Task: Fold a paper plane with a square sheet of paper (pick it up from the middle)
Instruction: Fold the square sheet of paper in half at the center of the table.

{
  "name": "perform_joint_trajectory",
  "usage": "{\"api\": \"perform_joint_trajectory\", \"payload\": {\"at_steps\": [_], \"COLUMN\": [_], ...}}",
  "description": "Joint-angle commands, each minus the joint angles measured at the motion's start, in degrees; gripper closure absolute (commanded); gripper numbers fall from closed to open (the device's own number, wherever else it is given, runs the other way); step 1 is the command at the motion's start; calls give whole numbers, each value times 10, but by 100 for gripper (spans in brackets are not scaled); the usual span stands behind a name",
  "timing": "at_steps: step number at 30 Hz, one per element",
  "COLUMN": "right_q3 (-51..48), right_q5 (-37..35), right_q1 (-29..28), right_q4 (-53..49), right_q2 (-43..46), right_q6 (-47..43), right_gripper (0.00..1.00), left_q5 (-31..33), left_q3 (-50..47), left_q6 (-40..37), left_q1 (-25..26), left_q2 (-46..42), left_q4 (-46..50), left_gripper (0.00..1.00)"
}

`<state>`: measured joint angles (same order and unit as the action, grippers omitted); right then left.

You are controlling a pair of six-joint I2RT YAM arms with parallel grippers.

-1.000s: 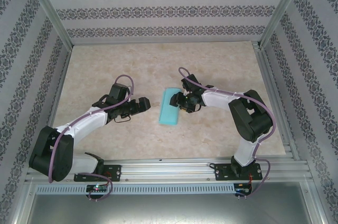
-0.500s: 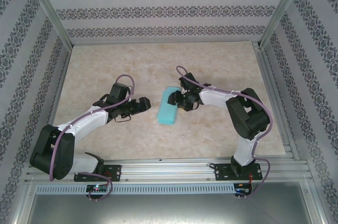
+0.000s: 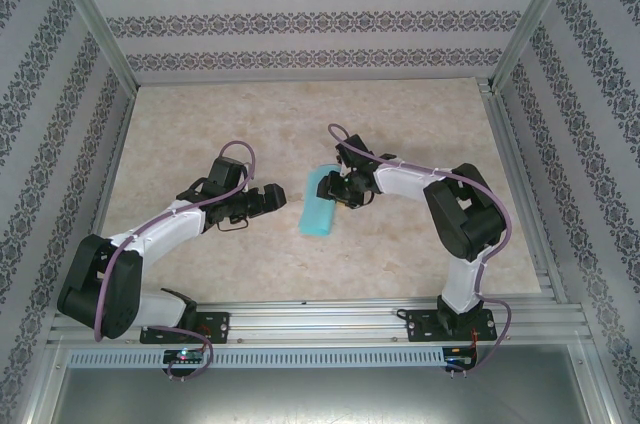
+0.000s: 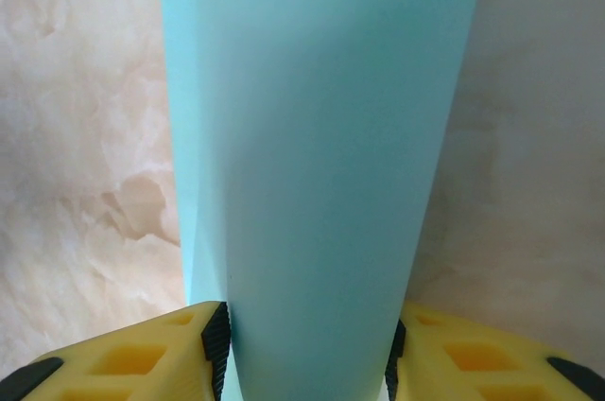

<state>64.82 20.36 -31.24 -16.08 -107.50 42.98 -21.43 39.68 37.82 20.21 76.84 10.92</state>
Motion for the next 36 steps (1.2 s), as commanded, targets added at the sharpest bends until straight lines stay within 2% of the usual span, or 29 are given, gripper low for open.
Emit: {"api": "perform_joint_trajectory", "payload": {"at_steps": [1, 4, 12, 17, 29, 36], "right_q3": [28, 41, 70, 81, 107, 109], "right_q5": [28, 36, 56, 47, 15, -13], "right_q1": [8, 14, 19, 20, 19, 15], "right_q4": [-34, -59, -92, -109, -163, -180], "right_q2": [-15, -24, -47, -56, -82, -87], "right_q6": [-51, -79, -117, -127, -151, -115], "right_gripper": [52, 54, 51, 46, 43, 42], "left_q5": [-8, -9, -9, -12, -14, -16], "left_q3": [15, 16, 18, 19, 26, 26], "left_q6": [-10, -8, -7, -8, -12, -9], "left_q1": [5, 5, 4, 5, 5, 4], "left_q2": [5, 3, 1, 0, 1, 5], "left_q4": [5, 5, 8, 9, 14, 11], "left_gripper": [0, 0, 0, 0, 0, 0]}}
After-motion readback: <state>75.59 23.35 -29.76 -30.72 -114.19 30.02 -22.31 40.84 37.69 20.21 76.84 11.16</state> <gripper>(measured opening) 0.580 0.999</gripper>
